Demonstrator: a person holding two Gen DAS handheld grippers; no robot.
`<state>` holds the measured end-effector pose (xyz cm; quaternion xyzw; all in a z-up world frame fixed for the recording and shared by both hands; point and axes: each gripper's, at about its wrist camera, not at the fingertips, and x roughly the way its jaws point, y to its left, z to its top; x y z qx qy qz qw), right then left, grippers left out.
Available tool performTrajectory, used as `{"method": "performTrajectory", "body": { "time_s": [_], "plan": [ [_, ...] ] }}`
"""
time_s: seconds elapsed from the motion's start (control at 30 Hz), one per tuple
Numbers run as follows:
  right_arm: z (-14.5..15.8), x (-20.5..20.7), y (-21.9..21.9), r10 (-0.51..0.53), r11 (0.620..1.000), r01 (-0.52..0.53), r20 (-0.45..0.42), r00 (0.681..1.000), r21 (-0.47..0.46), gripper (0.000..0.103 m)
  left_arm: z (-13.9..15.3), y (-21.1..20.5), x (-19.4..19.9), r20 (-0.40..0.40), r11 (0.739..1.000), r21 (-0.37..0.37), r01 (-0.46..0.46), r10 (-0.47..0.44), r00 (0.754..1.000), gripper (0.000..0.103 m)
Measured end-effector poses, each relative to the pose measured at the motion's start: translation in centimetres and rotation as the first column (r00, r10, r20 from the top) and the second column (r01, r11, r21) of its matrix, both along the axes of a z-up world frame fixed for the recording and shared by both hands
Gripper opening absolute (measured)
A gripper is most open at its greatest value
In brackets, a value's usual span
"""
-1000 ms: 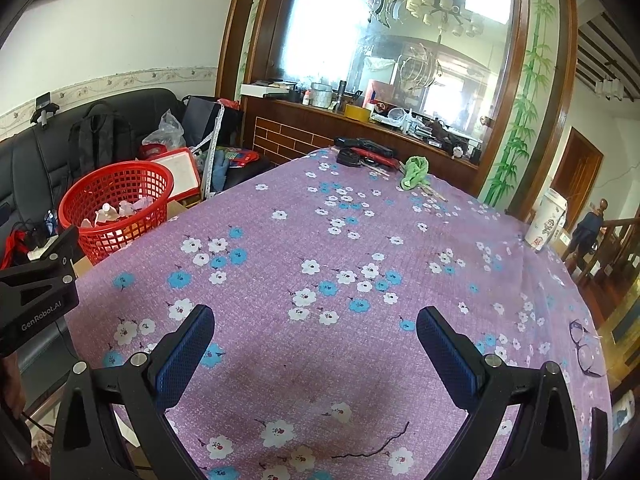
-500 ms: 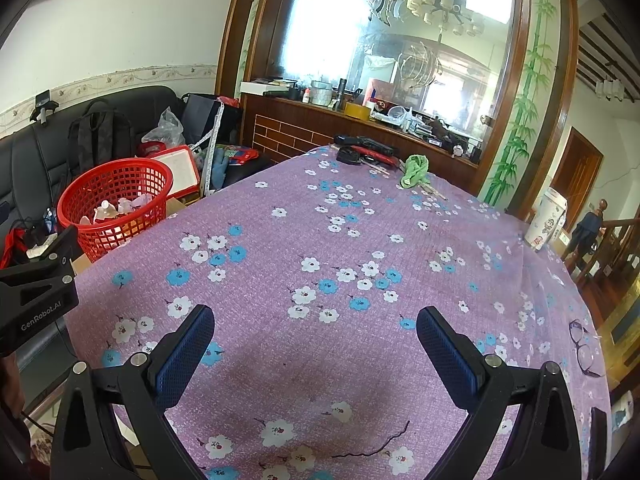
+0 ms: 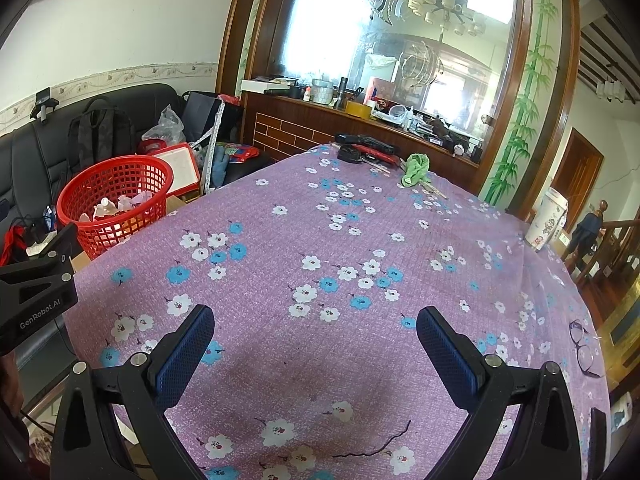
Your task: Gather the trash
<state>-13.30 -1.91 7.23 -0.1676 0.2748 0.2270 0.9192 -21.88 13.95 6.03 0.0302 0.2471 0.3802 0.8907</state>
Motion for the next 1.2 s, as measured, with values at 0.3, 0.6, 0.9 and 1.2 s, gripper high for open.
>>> {"method": "performTrajectory", "body": {
  "time_s": [0.3, 0.6, 0.9, 1.2],
  "plan": [
    [-0.1, 0.1, -0.1, 0.000, 1.000, 0.000, -0.003, 1.000, -0.002, 0.102, -0.2, 0.1, -0.1, -0.001, 1.000, -0.001, 0.000, 0.000, 1.000, 0.103],
    [-0.8, 1.3, -0.9, -0.025, 1.000, 0.025, -0.038, 0.999, 0.003, 0.102, -0.4, -0.8, 0.7, -0.012, 0.999, 0.003, 0.041, -0.041, 0.999, 0.103],
    [-1.3, 4.9, -5.1, -0.144, 0.988, 0.149, -0.101, 0.984, 0.038, 0.102, -0.5, -3.8, 3.6, -0.054, 0.990, 0.023, 0.140, -0.139, 0.989, 0.103],
    [-3.7, 12.6, -17.3, -0.473, 0.868, 0.496, -0.264, 0.841, 0.023, 0.102, -1.3, -11.0, 12.9, -0.161, 0.892, -0.205, 0.402, -0.436, 0.885, 0.103]
  ]
}}
